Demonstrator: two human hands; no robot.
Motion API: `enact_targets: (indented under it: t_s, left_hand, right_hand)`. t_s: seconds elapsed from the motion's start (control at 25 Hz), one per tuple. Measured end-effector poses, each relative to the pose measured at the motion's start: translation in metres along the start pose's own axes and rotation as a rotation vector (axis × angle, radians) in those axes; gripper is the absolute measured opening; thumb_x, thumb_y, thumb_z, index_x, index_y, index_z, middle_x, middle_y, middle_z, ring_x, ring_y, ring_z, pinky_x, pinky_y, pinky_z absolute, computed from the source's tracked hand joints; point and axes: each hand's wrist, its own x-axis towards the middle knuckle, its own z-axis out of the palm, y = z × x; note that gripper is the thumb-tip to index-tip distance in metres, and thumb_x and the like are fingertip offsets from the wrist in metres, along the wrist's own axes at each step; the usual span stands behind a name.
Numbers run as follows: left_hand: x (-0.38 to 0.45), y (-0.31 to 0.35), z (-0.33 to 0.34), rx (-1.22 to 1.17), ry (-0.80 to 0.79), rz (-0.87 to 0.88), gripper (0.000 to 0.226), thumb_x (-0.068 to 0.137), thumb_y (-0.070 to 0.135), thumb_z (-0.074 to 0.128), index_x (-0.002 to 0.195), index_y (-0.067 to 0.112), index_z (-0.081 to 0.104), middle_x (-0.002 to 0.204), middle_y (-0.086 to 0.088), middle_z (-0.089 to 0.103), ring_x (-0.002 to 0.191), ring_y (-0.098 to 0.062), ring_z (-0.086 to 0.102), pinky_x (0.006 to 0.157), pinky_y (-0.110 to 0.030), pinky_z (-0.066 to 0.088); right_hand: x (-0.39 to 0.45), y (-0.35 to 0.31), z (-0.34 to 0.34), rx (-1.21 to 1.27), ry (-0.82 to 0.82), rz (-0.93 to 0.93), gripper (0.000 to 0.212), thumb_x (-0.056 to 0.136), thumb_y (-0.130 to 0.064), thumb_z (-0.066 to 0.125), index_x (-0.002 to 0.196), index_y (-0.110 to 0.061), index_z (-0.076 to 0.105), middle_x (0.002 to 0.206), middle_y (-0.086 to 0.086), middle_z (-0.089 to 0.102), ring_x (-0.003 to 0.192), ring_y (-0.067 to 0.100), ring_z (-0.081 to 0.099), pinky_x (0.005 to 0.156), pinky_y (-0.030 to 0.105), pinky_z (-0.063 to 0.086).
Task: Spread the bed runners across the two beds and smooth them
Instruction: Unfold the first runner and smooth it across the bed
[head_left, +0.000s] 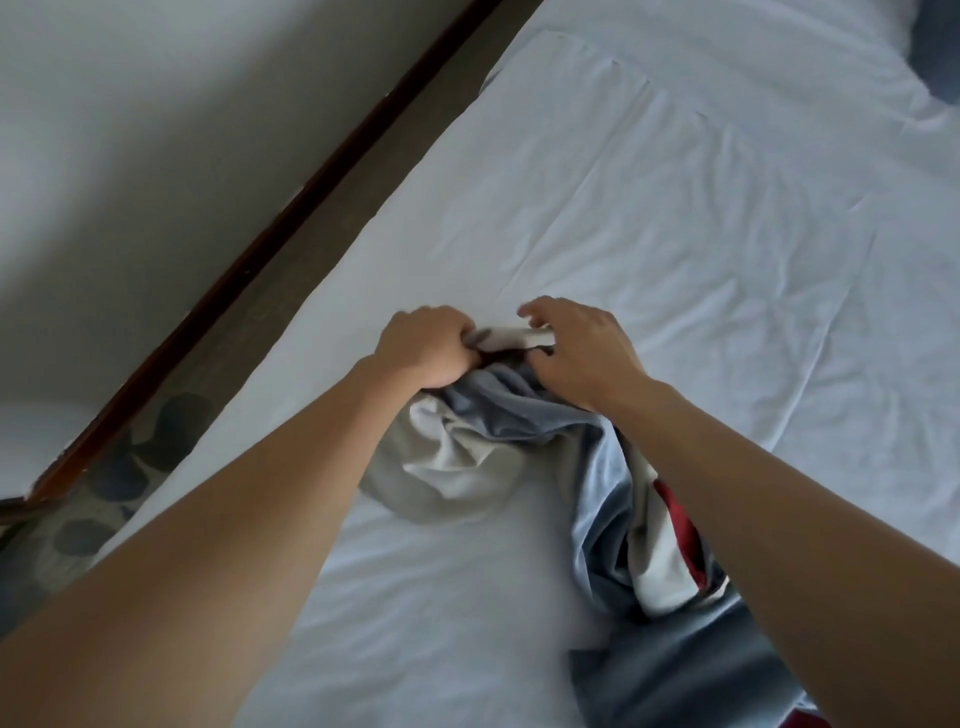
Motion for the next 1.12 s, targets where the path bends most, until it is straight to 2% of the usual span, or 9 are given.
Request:
enact_targets:
  t_s: [0.08,0.16,0.28,0.36,0.48,0.56,0.72,0.92,1.12]
  left_hand:
    - [0.001,0.006,-0.008,0.105,0.212,0.112,0.027,0.091,0.034,0.051,0.067,0.023,0.049,0.068,0.006,0.055,0.071,-0.022,0.054,0.074,-0.034,0.03]
    - [0.003,0.0,-0.012,0.145,0.249,0.141,0.02,0.089,0.035,0.054,0.072,0.025,0.052,0.07,0.007,0.055,0.074,-0.021,0.051,0.076,-0.034,0.028]
    - [-0.001,-0.022,-0.008,0.205,0.024,0.029,0.009,0.089,0.035,0.055,0.086,0.027,0.059,0.081,0.006,0.061,0.08,-0.021,0.052,0.082,-0.036,0.026]
    - [-0.005,-0.03,-0.004,0.251,-0.084,-0.042,0.014,0.091,0.031,0.051,0.082,0.024,0.059,0.08,0.003,0.062,0.075,-0.019,0.053,0.087,-0.037,0.027]
    - [-0.009,-0.032,-0.009,0.214,0.027,-0.064,0.02,0.089,0.019,0.049,0.072,0.021,0.06,0.069,0.001,0.061,0.068,-0.019,0.054,0.09,-0.036,0.031]
    - [-0.009,-0.034,-0.017,0.188,0.056,-0.025,0.02,0.087,0.018,0.051,0.076,0.023,0.066,0.072,0.002,0.063,0.074,-0.019,0.056,0.09,-0.036,0.029]
    - [-0.025,-0.039,-0.016,0.042,-0.051,0.025,0.017,0.085,0.022,0.054,0.081,0.025,0.07,0.082,0.005,0.069,0.082,-0.018,0.06,0.093,-0.037,0.032]
    - [-0.033,-0.052,-0.006,0.017,0.007,0.043,0.011,0.086,0.025,0.056,0.083,0.029,0.066,0.084,0.007,0.068,0.084,-0.016,0.061,0.093,-0.036,0.031]
    - [-0.034,-0.065,0.005,0.241,0.071,0.02,0.004,0.084,0.028,0.055,0.081,0.027,0.059,0.075,0.006,0.058,0.082,-0.02,0.051,0.088,-0.037,0.03]
  right_hand:
    - [0.007,-0.015,0.012,-0.065,0.105,-0.139,0.026,0.084,-0.019,0.058,0.108,-0.019,0.068,0.096,0.005,0.073,0.092,0.031,0.065,0.09,0.042,0.045]
    - [0.018,-0.022,0.015,-0.152,0.17,-0.125,0.014,0.086,-0.016,0.055,0.088,-0.017,0.069,0.076,0.008,0.07,0.078,0.036,0.062,0.082,0.039,0.042]
    - [0.021,-0.016,0.003,-0.075,0.129,0.091,0.022,0.089,-0.017,0.051,0.095,-0.024,0.071,0.08,0.001,0.07,0.081,0.025,0.059,0.08,0.032,0.043]
    - [0.019,-0.011,-0.002,-0.127,0.081,0.164,0.022,0.09,-0.015,0.049,0.1,-0.023,0.067,0.084,0.0,0.068,0.081,0.022,0.056,0.085,0.031,0.042]
    - [0.019,-0.011,0.007,-0.336,0.092,0.038,0.039,0.085,-0.009,0.052,0.122,-0.022,0.057,0.106,0.003,0.067,0.098,0.025,0.058,0.112,0.04,0.032]
    - [0.023,-0.018,0.019,-0.425,0.118,-0.089,0.047,0.087,-0.013,0.056,0.132,-0.025,0.053,0.112,0.003,0.066,0.108,0.028,0.06,0.118,0.047,0.025]
    - [0.039,-0.035,0.034,-0.593,0.037,-0.204,0.03,0.095,-0.028,0.055,0.124,-0.027,0.06,0.117,0.003,0.063,0.114,0.027,0.056,0.122,0.051,0.017]
    - [0.056,-0.048,0.047,-0.6,-0.032,-0.249,0.028,0.1,-0.036,0.048,0.123,-0.027,0.063,0.119,0.002,0.063,0.118,0.026,0.054,0.122,0.05,0.015]
    - [0.065,-0.058,0.064,-0.6,0.025,-0.342,0.022,0.101,-0.027,0.047,0.11,-0.022,0.067,0.102,0.003,0.068,0.102,0.027,0.061,0.119,0.05,0.024]
